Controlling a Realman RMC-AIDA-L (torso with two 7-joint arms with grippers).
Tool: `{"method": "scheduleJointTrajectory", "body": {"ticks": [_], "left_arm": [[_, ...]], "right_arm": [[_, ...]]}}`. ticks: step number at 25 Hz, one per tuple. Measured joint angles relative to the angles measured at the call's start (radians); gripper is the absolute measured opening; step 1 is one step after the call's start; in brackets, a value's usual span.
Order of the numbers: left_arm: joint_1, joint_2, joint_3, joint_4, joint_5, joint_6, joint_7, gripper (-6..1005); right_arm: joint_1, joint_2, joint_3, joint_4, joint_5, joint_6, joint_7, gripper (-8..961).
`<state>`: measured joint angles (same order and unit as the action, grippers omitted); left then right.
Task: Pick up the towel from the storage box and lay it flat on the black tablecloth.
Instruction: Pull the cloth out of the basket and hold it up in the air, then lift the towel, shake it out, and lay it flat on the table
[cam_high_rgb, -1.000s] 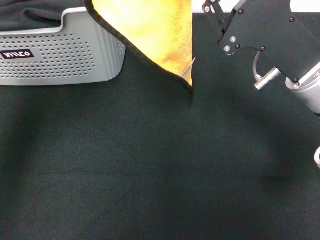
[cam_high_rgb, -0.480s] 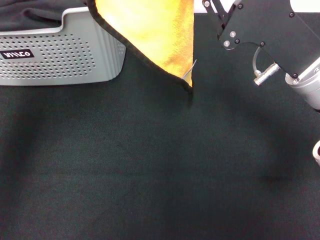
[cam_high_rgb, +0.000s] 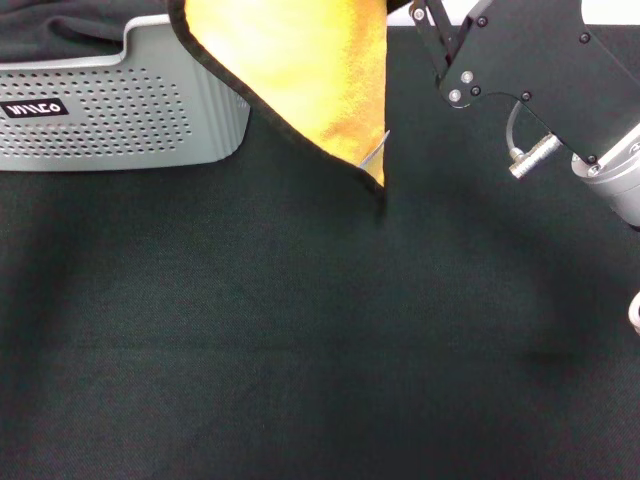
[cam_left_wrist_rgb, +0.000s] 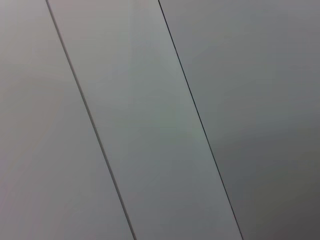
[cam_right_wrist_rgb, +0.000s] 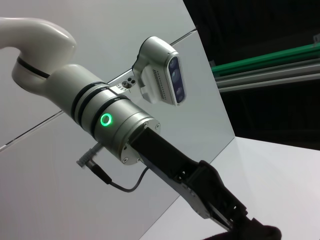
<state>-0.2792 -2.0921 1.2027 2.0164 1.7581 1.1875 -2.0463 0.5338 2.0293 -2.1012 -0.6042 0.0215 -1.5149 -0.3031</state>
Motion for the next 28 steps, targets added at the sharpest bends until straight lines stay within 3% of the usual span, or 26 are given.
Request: {"method": "scheduleJointTrajectory", "body": {"ticks": [8, 13, 16, 23, 28], "left_arm": [[0.036, -0.001, 0.005, -0.01, 0.0, 0.019, 0.023, 25], [0.096, -0.003, 0.011, -0.062, -0.06, 0.094, 0.073, 26], [0.124, -0.003, 0.008, -0.117, -0.104, 0.137, 0.106, 27], [0.153, -0.003, 0.002, -0.314, -0.18, 0.217, 0.255, 33], [0.13, -0.002, -0.027, -0.482, -0.225, 0.303, 0.378, 41]], "right_arm": [[-0.003, 0.0, -0.003, 0.005, 0.0, 0.008, 0.047, 172], [-0.054, 0.0, -0.01, -0.001, -0.001, 0.001, 0.207, 26], [-0.081, -0.005, -0.008, -0.003, -0.008, -0.024, 0.286, 16], [-0.084, -0.04, 0.022, 0.005, -0.02, -0.038, 0.605, 8], [-0.058, -0.066, 0.117, -0.003, -0.129, -0.017, 0.816, 10]]}}
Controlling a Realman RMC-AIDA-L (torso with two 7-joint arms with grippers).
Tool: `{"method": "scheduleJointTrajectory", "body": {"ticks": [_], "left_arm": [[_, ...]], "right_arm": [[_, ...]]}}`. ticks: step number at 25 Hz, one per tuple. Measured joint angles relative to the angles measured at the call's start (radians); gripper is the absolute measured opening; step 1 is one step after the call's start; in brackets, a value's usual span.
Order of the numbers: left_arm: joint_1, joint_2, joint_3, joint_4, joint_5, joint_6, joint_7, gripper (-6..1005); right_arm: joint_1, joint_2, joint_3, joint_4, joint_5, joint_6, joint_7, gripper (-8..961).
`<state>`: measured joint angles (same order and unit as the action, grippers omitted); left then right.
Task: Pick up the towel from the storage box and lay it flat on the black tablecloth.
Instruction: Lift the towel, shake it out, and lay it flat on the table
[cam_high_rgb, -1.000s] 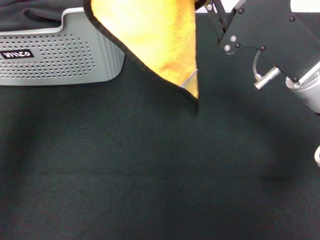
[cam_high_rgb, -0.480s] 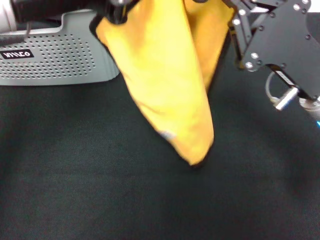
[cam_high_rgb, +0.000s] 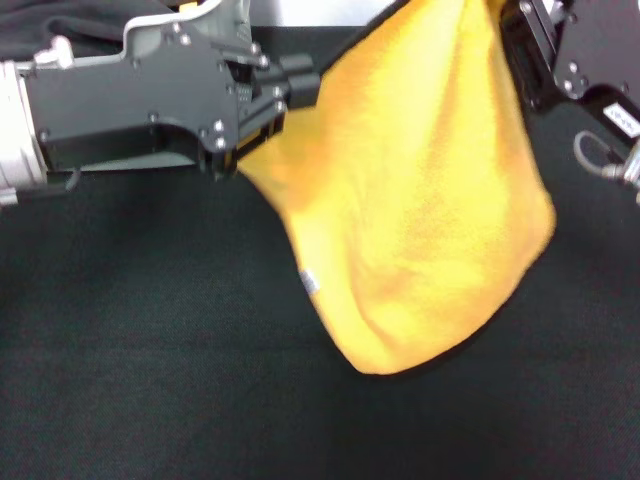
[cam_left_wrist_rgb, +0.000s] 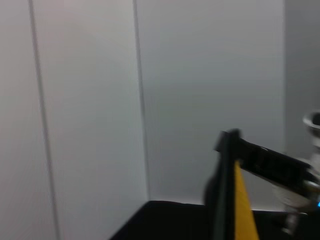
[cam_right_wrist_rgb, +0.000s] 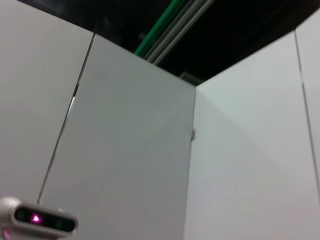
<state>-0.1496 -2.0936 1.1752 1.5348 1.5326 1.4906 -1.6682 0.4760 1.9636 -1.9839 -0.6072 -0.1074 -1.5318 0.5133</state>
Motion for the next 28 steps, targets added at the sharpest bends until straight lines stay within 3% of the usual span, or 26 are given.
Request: {"method": "scheduleJointTrajectory", "body": {"ticks": [7, 15, 28], "left_arm": [[-0.059, 0.001, -0.053, -0.213, -0.046, 0.062, 0.119, 80], [-0.066, 0.0, -0.131, -0.307, -0.071, 0.068, 0.205, 99], [-0.048, 0.001, -0.165, -0.363, -0.076, 0.126, 0.26, 103]], "right_arm": [[0.04, 0.002, 0.232, -0.105, -0.378, 0.103, 0.275, 13], [-0.011, 0.036, 0.389, -0.325, -0.647, 0.168, 0.429, 17], [-0.047, 0.034, 0.472, -0.525, -0.715, 0.24, 0.498, 23]]}}
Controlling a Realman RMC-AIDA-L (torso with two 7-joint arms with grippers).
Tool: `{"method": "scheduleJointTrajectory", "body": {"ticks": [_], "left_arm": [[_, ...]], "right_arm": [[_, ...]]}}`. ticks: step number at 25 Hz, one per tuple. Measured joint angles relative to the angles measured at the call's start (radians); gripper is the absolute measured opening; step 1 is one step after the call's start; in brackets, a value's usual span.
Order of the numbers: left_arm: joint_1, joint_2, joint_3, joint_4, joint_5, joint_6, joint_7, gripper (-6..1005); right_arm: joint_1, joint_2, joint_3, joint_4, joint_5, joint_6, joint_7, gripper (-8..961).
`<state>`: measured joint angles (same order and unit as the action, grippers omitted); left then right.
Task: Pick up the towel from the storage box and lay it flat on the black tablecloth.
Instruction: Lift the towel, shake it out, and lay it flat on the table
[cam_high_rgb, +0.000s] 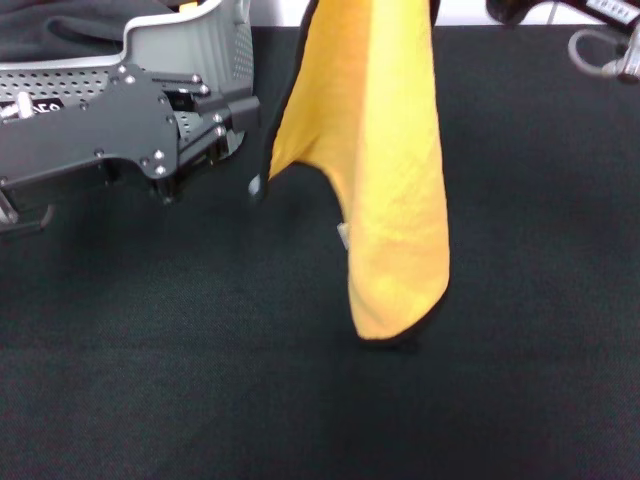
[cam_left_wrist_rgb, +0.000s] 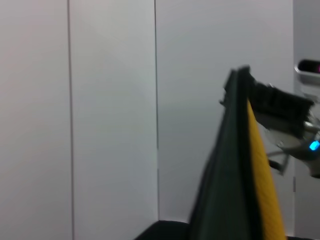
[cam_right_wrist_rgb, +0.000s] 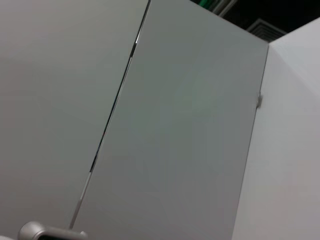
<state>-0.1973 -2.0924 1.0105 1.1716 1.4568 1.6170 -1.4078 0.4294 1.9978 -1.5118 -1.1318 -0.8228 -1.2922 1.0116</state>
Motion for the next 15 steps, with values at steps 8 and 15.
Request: {"method": "scheduleJointTrajectory", "body": {"ticks": [8, 15], "left_arm": [[-0.008, 0.001, -0.013, -0.131, 0.004, 0.011, 0.087, 130], [-0.054, 0.0, -0.052, -0.34, -0.004, 0.0, 0.231, 264]], "right_arm": [[-0.001, -0.003, 0.015, -0.049, -0.001, 0.032, 0.002, 27], [0.01, 0.004, 0.039, -0.066, -0.012, 0.055, 0.001, 30]]}}
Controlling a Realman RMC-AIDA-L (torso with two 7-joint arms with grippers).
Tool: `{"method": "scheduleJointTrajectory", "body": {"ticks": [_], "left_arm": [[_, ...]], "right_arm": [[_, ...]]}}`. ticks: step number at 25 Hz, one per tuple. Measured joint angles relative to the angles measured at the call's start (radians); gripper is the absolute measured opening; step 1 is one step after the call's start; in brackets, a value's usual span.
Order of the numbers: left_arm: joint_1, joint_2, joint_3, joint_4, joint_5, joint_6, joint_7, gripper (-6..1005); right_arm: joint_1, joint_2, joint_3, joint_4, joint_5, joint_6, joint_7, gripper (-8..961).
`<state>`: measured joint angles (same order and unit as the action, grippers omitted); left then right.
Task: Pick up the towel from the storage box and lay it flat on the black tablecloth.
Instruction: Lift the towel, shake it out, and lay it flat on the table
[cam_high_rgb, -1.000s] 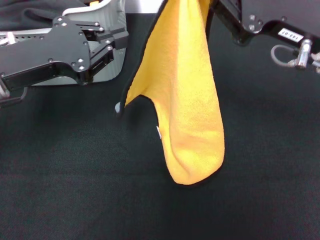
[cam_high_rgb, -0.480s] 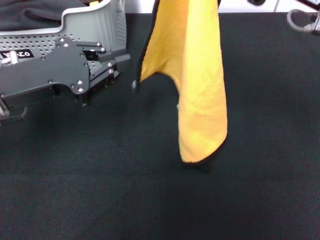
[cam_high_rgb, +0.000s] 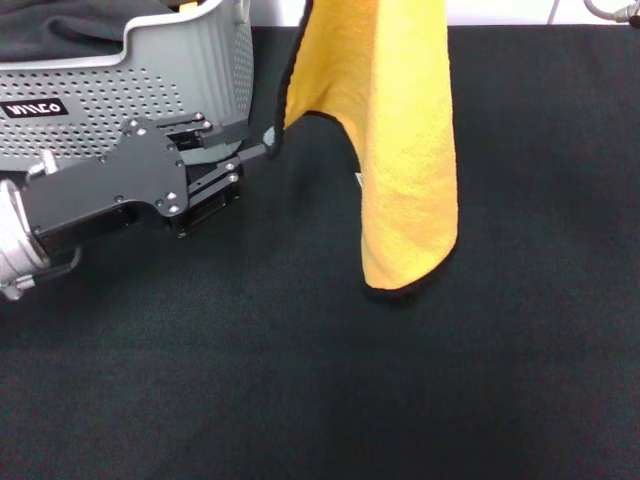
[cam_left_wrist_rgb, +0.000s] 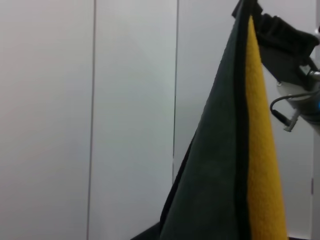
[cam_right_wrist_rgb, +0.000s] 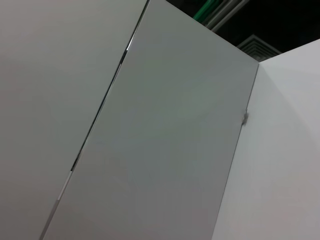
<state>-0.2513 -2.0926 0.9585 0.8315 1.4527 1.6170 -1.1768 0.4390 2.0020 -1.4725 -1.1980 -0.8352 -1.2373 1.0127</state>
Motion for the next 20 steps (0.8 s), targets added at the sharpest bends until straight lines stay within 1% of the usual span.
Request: {"method": "scheduleJointTrajectory", "body": {"ticks": [2, 5, 8, 14, 20], "left_arm": [[-0.017, 0.0, -0.021, -0.059, -0.003, 0.0, 0.049, 321], [-0.037, 0.001, -0.061, -0.151, -0.015, 0.001, 0.129, 366], [-0.047, 0.0, -0.074, -0.242, -0.055, 0.005, 0.22, 377], [-0.05, -0.005, -0.069, -0.344, -0.081, 0.012, 0.339, 400], [-0.057, -0.006, -0.071, -0.486, -0.142, 0.067, 0.504, 422]], "right_arm": [[0.0, 0.002, 0.001, -0.003, 0.0, 0.002, 0.0, 31], [0.002, 0.008, 0.001, -0.004, -0.001, 0.005, -0.001, 33], [0.005, 0.01, 0.001, -0.005, -0.001, 0.007, -0.003, 34], [0.01, 0.015, 0.002, -0.006, 0.0, 0.02, -0.004, 37], [0.013, 0.02, 0.002, -0.006, 0.006, 0.024, -0.007, 40]]}}
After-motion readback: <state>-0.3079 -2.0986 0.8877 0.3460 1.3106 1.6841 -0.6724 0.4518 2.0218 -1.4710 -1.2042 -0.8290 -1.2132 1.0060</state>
